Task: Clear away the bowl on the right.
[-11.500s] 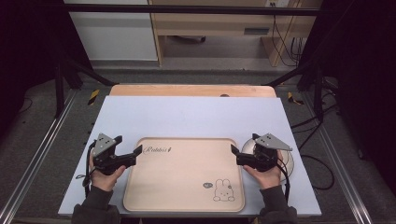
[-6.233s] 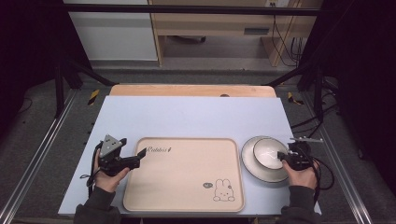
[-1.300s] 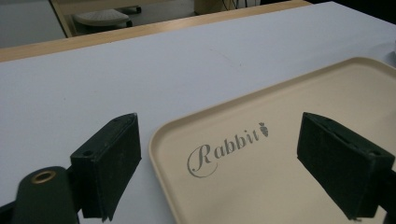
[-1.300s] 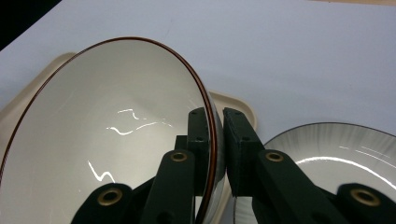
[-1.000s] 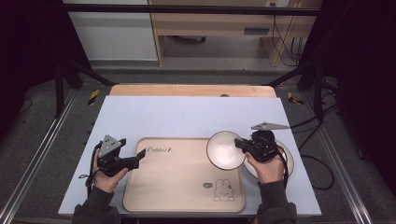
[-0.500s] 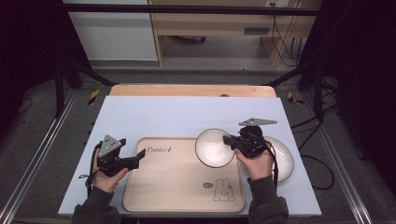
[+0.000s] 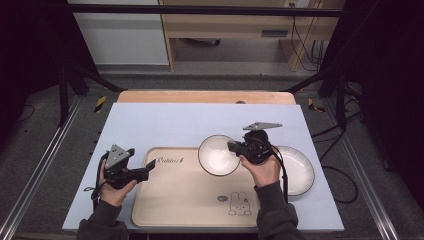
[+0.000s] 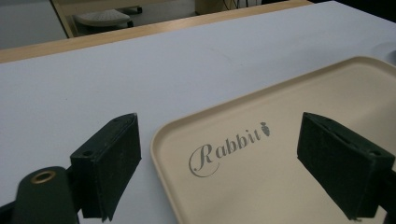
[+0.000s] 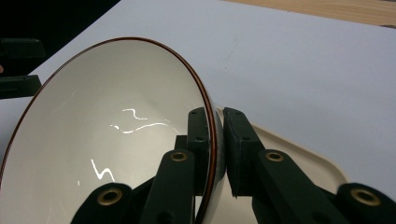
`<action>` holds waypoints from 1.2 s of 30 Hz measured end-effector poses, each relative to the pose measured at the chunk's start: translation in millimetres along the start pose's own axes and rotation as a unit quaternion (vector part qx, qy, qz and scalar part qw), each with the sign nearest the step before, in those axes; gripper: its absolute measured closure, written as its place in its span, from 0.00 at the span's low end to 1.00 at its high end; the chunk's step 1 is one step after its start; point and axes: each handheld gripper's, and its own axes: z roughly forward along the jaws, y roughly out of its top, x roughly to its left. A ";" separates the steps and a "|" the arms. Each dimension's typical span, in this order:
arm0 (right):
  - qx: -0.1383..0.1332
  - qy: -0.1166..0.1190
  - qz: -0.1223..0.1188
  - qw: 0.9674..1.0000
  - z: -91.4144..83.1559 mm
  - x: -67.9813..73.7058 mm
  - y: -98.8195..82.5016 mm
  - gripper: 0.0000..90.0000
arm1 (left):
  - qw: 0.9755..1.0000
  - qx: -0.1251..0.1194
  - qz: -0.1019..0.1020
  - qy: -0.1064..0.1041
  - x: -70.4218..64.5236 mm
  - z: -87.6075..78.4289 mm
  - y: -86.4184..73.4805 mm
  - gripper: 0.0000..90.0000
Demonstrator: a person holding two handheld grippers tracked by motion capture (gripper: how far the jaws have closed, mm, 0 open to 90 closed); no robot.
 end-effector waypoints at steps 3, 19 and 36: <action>0.005 0.002 -0.001 1.000 5.9 1.2 1.6 0.90 | 1.000 0.000 -0.001 0.000 0.2 -0.1 -0.1 0.15; 0.003 -0.001 -0.006 1.000 30.4 8.6 13.4 0.90 | 1.000 -0.003 -0.001 0.000 0.1 -1.3 0.4 0.15; 0.023 -0.006 -0.004 1.000 56.5 10.9 11.1 0.90 | 1.000 -0.005 0.000 0.000 0.9 -3.2 1.4 0.15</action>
